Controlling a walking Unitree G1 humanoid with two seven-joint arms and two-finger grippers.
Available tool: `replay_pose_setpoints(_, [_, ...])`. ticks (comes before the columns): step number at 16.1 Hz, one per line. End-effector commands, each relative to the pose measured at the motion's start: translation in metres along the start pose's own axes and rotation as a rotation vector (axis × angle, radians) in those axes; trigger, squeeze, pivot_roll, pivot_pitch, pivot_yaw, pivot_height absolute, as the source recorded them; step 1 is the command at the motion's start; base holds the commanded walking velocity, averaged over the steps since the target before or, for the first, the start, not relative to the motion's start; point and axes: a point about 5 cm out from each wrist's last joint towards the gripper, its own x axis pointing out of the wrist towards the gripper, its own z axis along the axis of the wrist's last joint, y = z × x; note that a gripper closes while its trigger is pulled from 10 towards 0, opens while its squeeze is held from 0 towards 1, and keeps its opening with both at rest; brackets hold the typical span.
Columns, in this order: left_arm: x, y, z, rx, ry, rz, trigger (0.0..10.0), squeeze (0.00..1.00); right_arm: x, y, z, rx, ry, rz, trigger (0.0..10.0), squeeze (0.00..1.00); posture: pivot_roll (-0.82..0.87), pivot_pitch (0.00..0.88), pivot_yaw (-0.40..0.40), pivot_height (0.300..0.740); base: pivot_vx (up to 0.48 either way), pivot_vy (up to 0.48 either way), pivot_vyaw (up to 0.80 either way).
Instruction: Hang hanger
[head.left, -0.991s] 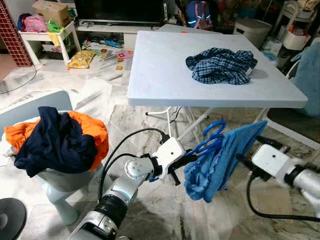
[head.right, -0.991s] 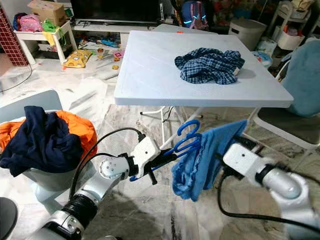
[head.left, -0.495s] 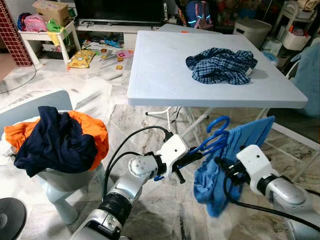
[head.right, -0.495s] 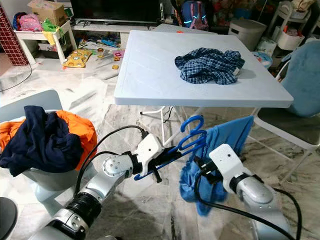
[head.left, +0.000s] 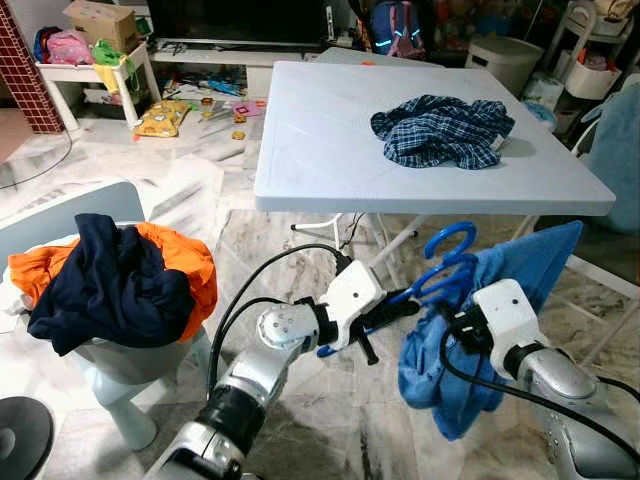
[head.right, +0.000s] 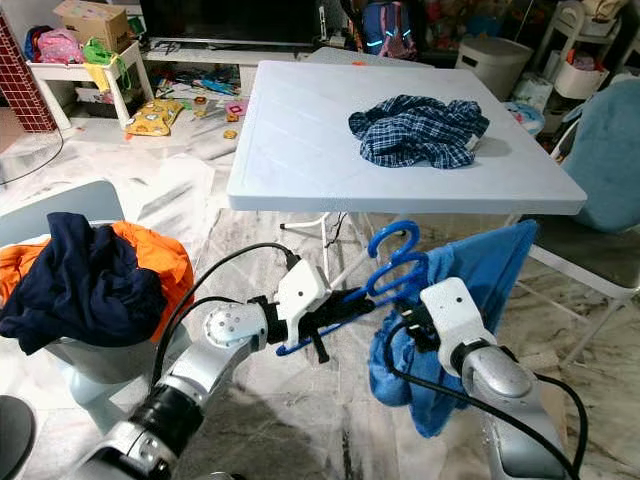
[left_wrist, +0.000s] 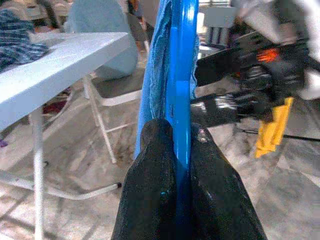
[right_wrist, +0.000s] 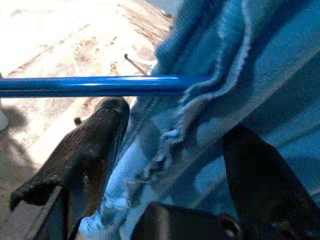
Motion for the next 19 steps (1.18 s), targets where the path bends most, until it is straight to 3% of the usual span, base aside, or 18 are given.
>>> replay_pose_setpoints(1, [0.002, 0.000, 0.011, 0.020, -0.043, -0.016, 0.0, 0.00, -0.001, -0.009, 0.005, -0.011, -0.016, -0.035, 0.0, 0.00, -0.04, 0.000, -0.068, 0.740, 0.000, 0.000, 0.00])
replay_pose_setpoints(5, [-0.001, 0.002, 0.010, 0.029, -0.029, -0.012, 0.0, 0.00, -0.010, -0.029, 0.003, 0.004, -0.016, -0.101, 0.0, 0.00, -0.05, 0.000, -0.066, 0.740, 0.000, 0.000, 0.00])
replay_pose_setpoints(13, [-0.002, 0.000, 0.008, 0.071, -0.008, -0.028, 0.0, 0.00, -0.011, -0.042, 0.010, -0.004, -0.045, -0.158, 0.0, 0.00, -0.04, 0.000, -0.067, 0.740, 0.000, 0.000, 0.00])
replay_pose_setpoints(15, [-0.003, 0.006, 0.004, 0.131, 0.040, 0.031, 0.0, 0.00, -0.013, -0.050, 0.015, -0.014, -0.065, -0.191, 0.0, 0.00, -0.04, 0.000, -0.067, 0.740, 0.000, 0.000, 0.00])
replay_pose_setpoints(19, [-0.007, 0.009, -0.006, 0.210, 0.122, 0.030, 0.0, 0.00, -0.019, -0.077, 0.043, -0.033, -0.151, -0.331, 0.0, 0.00, -0.05, 0.000, -0.067, 0.740, 0.000, 0.000, 0.00])
